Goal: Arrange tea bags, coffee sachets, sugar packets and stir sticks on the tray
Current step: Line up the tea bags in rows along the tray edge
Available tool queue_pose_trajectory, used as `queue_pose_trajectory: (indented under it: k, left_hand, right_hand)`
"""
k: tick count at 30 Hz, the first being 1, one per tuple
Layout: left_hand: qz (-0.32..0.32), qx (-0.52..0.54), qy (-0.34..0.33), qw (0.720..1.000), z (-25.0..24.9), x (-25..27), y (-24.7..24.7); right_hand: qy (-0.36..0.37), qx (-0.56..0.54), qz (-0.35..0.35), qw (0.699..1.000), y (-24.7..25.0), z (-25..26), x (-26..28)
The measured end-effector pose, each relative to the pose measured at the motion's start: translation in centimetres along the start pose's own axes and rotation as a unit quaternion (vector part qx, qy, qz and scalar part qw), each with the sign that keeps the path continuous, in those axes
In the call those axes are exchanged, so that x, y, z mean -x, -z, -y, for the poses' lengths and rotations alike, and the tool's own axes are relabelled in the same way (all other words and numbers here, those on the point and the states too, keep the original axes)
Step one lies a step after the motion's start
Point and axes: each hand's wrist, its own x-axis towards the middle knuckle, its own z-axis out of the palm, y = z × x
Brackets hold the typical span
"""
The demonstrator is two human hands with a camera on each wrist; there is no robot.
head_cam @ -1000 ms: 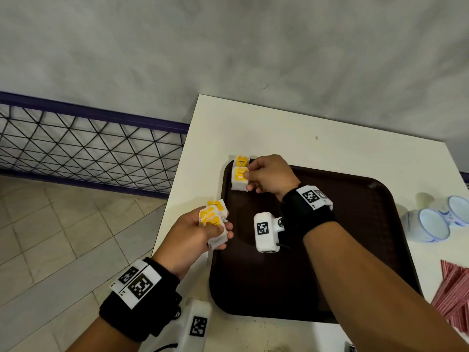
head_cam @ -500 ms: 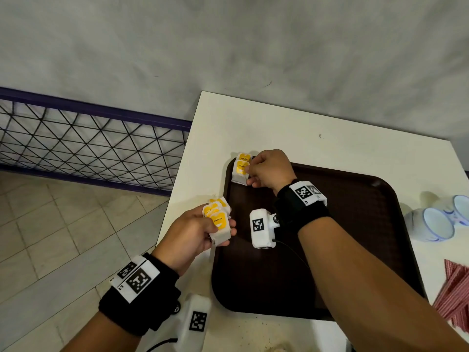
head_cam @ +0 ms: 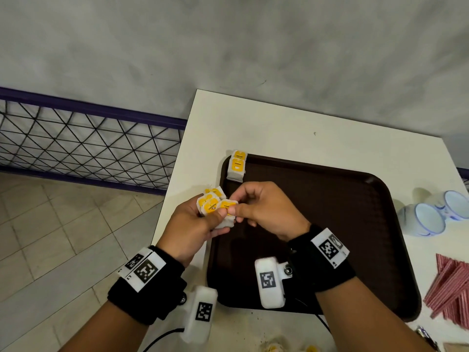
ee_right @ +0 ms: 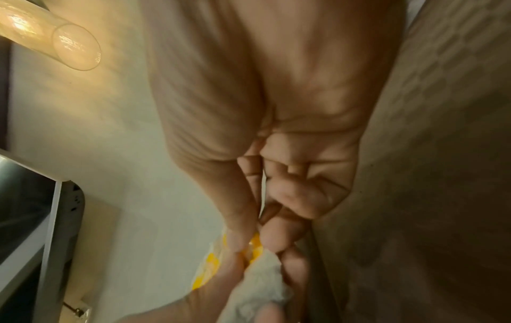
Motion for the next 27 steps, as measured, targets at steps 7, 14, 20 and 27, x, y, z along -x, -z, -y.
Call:
queue_pose_trajectory:
  k: [7, 14, 20, 27]
  left_hand:
    - [-0.028, 0.033, 0.016, 0.999, -0.3, 0.2, 0.7]
    - [-0.024, 0.019, 0.028, 0.999, 0.0, 0.3, 0.7]
    - [-0.02, 0.017, 0.03, 0.999, 0.2, 0.1, 0.8]
    - [-0.015, 0.016, 0.034, 0.999, 0.2, 0.2, 0.9]
  right_hand:
    - [-0.016, -0.066, -0.045, 0.997, 1.6, 0.9, -0.8]
    - [-0.08, -0.043, -0.06, 0.994, 3.2, 1.6, -3.8]
    - [-0.115, -0.025, -0.089, 0.989, 2.5, 1.6, -6.1]
    - [-0.145, -0.042, -0.124, 0.981, 1.9, 1.6, -7.0]
